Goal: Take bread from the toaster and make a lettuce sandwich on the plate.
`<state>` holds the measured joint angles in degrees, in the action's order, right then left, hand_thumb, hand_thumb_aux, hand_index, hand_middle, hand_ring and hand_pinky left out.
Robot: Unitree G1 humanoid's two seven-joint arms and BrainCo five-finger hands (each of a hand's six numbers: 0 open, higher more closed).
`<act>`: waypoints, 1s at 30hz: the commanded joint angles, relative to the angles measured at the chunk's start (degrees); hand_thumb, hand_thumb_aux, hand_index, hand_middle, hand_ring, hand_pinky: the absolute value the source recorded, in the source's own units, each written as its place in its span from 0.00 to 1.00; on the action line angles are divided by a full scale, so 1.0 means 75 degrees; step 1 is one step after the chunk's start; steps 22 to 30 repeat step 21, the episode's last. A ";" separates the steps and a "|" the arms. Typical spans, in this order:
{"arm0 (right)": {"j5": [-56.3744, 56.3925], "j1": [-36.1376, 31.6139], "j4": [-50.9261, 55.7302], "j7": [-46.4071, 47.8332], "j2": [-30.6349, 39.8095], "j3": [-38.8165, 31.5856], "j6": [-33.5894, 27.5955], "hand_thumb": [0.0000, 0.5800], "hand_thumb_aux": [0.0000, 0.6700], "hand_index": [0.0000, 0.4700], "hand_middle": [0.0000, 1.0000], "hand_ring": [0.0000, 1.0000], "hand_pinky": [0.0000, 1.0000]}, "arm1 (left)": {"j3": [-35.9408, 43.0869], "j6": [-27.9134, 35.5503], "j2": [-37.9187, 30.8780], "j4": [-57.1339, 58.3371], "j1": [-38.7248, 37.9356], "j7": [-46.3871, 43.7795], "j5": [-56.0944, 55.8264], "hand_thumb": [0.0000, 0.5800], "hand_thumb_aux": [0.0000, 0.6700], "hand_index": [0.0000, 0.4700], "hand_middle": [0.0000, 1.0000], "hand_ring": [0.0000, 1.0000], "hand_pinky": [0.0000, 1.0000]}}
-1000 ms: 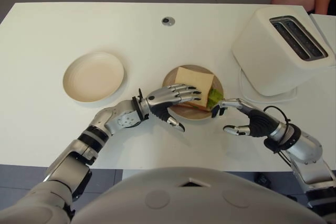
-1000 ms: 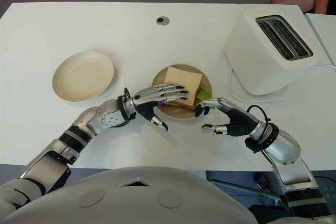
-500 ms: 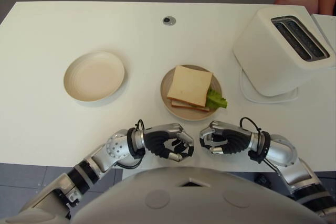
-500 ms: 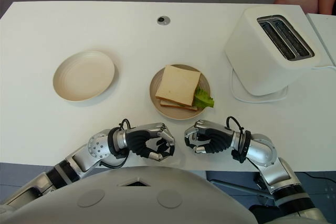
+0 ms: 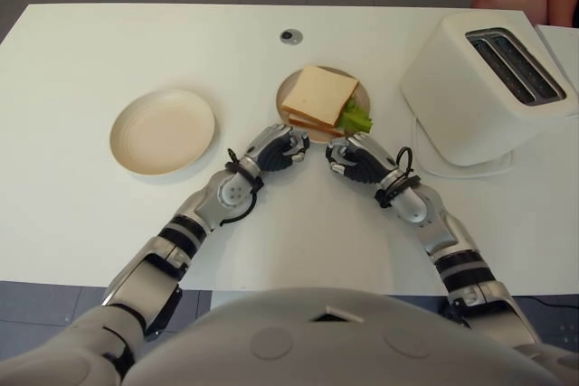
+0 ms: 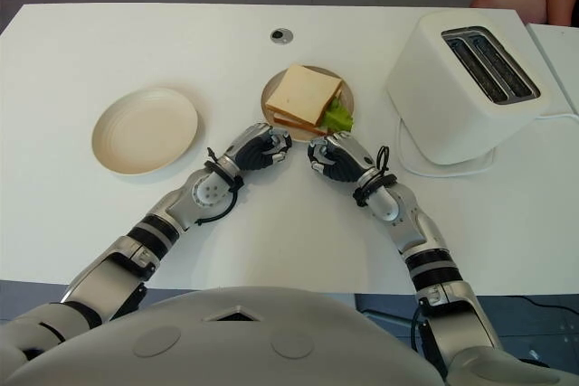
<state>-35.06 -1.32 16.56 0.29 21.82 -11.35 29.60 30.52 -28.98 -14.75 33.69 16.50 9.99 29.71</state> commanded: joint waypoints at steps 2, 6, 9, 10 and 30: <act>0.0665 -0.0186 0.0360 -0.0395 -0.0052 0.0240 0.0168 1.00 1.00 1.00 1.00 1.00 1.00 | -0.0315 -0.1128 -0.0023 0.0508 -0.0693 -0.0429 -0.0856 1.00 1.00 1.00 0.00 0.00 0.00; 0.4394 0.0714 -0.1421 0.0976 0.0266 0.0831 0.1029 0.00 0.00 0.00 0.00 0.00 0.00 | -0.0499 -0.2948 -0.0265 -0.1912 -0.1565 -0.2094 -0.4417 0.00 0.00 0.00 0.00 0.00 0.00; 0.5825 0.0616 -0.1760 0.1324 -0.0067 0.1139 0.0888 0.00 0.00 0.00 0.00 0.00 0.00 | -0.0963 -0.3055 0.0026 -0.2824 -0.1606 -0.2287 -0.5597 0.00 0.00 0.00 0.00 0.00 0.00; 0.5744 0.0477 -0.1551 0.1277 -0.0238 0.1153 0.0927 0.00 0.00 0.00 0.00 0.00 0.00 | -0.1156 -0.2973 0.0196 -0.2763 -0.1514 -0.2276 -0.5654 0.00 0.00 0.00 0.00 0.00 0.00; 0.4623 -0.0762 0.0071 0.0171 -0.1707 0.1541 0.1583 0.00 0.00 0.00 0.00 0.00 0.00 | -0.3146 -0.2503 0.1397 -0.1075 -0.0585 -0.0657 -0.3818 0.00 0.00 0.00 0.00 0.00 0.00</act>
